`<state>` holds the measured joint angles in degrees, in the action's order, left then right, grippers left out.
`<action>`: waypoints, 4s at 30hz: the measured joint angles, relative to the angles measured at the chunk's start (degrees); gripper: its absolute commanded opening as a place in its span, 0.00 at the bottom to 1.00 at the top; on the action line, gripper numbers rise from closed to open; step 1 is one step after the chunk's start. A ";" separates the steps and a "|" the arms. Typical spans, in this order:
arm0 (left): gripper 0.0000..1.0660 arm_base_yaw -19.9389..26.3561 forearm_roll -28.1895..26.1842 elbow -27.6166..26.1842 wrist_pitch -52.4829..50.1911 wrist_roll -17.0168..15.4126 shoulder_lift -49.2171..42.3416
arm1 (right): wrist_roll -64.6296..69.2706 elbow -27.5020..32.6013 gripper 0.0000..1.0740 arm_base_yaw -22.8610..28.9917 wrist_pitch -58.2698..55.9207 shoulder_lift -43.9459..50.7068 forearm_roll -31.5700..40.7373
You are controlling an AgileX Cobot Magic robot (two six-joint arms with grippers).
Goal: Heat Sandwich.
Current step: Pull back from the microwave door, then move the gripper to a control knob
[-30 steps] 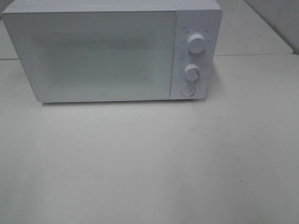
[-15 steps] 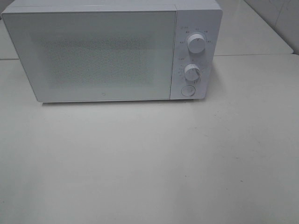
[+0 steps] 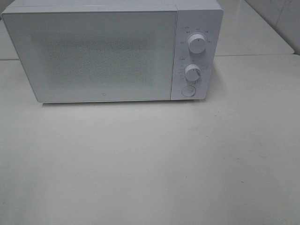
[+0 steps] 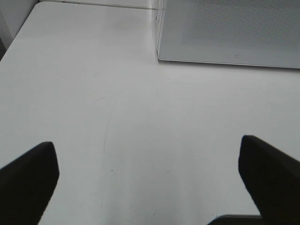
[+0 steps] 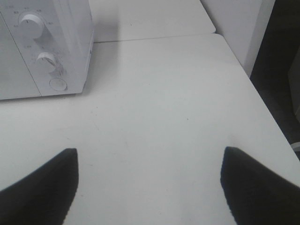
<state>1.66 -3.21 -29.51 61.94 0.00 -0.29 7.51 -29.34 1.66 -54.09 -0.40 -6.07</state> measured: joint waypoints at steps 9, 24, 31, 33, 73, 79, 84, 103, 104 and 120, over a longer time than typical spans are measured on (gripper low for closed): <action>0.93 0.00 0.00 0.00 0.00 0.00 0.00 | 0.00 0.00 0.76 0.00 11.52 -9.85 0.00; 0.93 0.00 0.00 0.00 0.00 0.00 0.00 | 0.00 0.86 0.73 0.00 32.89 -31.28 0.00; 0.93 0.00 0.00 0.00 0.00 0.00 0.00 | 0.00 0.86 0.72 0.00 42.86 -40.57 0.00; 0.93 0.00 0.00 0.00 0.00 0.00 0.00 | 0.00 0.86 0.71 0.00 45.38 -43.20 0.00; 0.93 0.00 0.00 0.00 0.00 0.00 0.00 | -24.75 7.39 0.71 18.28 103.82 -86.63 33.63; 0.93 0.00 0.00 0.00 0.00 0.00 -0.06 | -25.55 7.33 0.71 25.95 110.29 -91.62 38.96; 0.93 0.00 0.00 0.00 0.00 0.00 -0.06 | -25.55 7.33 0.71 30.37 113.62 -94.60 42.57; 0.93 0.00 0.00 0.00 0.00 0.00 -0.06 | -25.95 2.12 0.71 39.76 118.32 -101.47 49.45; 0.93 0.00 0.00 0.00 0.00 0.00 -0.06 | -25.95 1.55 0.71 39.76 118.32 -102.04 49.45; 0.93 0.00 0.00 0.00 0.00 0.00 -0.06 | -25.78 -0.11 0.71 39.19 120.61 -103.13 49.56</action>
<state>1.66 -3.21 -29.51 61.94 0.00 -0.34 -18.28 -29.45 40.85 66.52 -103.53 43.49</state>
